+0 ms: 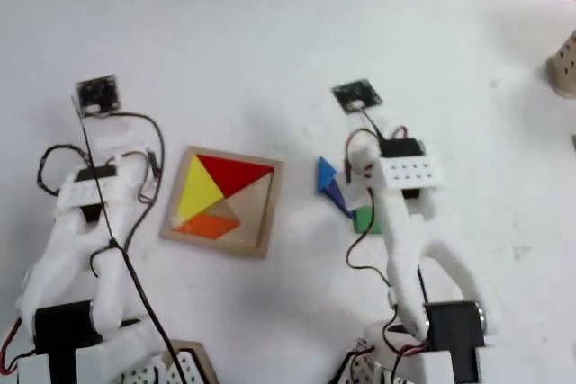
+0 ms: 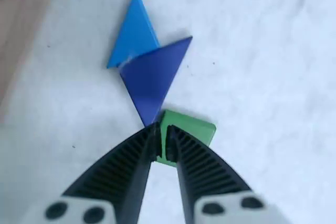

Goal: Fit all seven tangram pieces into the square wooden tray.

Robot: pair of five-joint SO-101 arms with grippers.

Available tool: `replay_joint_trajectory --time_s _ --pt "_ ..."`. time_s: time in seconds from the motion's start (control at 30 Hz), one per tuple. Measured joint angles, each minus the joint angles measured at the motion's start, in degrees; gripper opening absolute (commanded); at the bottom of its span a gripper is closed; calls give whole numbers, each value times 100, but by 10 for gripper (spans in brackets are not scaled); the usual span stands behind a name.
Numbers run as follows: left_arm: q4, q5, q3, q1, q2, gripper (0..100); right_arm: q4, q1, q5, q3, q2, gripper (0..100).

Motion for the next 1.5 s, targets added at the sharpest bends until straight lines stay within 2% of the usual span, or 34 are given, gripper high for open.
replay_joint_trajectory --time_s 0.13,0.33,0.6,0.73,0.93,1.07,1.23,1.5 --pt "9 0 0 35 0 88 -9 176 9 334 -264 25" --pt "246 0 0 53 0 181 -237 352 0 695 -325 26" --pt "325 -44 0 343 0 117 -237 -9 -237 703 -325 139" --pt "325 -404 0 360 0 116 -343 9 -396 703 -325 142" --pt "519 -501 0 431 -9 117 -396 9 -440 721 -325 142" --pt "589 -923 193 580 -413 118 -396 0 -440 818 -325 142" --pt "105 -1029 818 633 -1046 118 -791 0 -440 1152 -325 142" --pt "9 -1029 835 633 -1116 118 -1371 0 -440 1574 -352 145"
